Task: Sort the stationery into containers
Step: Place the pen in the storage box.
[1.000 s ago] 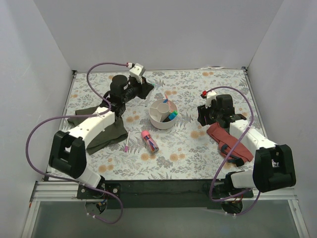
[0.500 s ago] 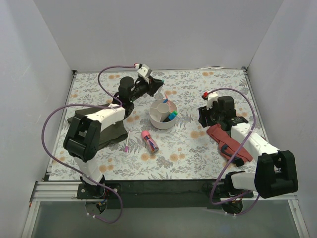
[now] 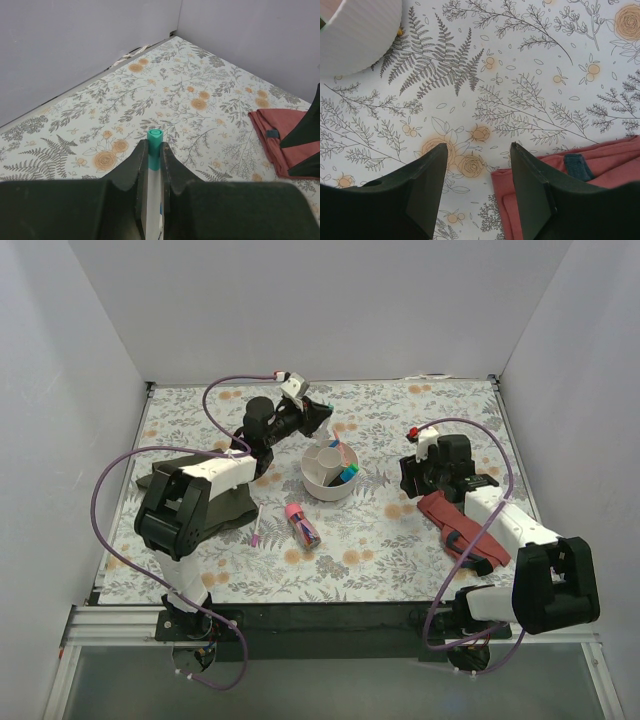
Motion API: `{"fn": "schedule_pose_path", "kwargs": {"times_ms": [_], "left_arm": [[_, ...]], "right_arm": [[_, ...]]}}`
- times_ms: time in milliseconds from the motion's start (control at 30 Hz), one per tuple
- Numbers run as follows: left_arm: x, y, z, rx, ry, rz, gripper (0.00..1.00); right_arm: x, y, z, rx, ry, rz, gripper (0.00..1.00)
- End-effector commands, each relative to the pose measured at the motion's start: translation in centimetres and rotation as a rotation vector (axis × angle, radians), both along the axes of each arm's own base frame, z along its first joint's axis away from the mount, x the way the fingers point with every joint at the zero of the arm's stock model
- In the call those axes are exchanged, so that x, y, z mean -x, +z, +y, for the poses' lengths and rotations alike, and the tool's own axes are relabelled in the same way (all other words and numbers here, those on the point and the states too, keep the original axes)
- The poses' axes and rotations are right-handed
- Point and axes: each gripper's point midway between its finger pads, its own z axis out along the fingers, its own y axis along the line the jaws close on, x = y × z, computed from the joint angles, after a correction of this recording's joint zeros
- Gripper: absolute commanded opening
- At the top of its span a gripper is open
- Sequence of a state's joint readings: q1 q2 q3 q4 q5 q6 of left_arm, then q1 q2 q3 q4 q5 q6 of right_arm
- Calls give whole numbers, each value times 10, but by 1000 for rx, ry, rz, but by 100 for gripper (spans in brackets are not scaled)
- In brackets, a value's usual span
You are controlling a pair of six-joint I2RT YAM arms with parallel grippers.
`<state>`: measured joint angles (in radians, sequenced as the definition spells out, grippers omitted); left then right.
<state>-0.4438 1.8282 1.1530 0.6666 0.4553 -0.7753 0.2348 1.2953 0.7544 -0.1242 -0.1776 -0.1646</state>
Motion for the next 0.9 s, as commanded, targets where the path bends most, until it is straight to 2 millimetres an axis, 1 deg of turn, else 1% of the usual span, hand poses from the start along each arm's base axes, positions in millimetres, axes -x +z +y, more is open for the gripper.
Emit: {"fn": "schedule_pose_path", "kwargs": {"times_ms": [0,200,367,633,667,733,767,833,867], "left_arm": [[1,4,-4,12,-18,-19,0],[4,-14,-2,-3,-14,11,0],[3,-20,-3,-12,-14,23,0],[6,-26,-2,-15,-18,51,1],[6,-26,-2,-15,-15,51,11],[5,-26,-1,-21,-9,52,19],[5,-28,-1,-23,-7,56,26],[6,-25,0,-26,-6,54,31],[6,-24,0,-27,-3,53,36]], "right_arm": [[-16,15,1,-3,-1,-58,62],[-16,13,1,-3,0,-55,62],[-13,9,1,-6,4,-46,62],[-15,9,2,-9,4,-48,62],[-15,10,3,-10,7,-50,62],[-16,10,3,-12,6,-49,62],[-17,11,3,-12,7,-52,62],[-19,12,4,-12,9,-54,62],[-19,12,3,-12,7,-54,62]]}}
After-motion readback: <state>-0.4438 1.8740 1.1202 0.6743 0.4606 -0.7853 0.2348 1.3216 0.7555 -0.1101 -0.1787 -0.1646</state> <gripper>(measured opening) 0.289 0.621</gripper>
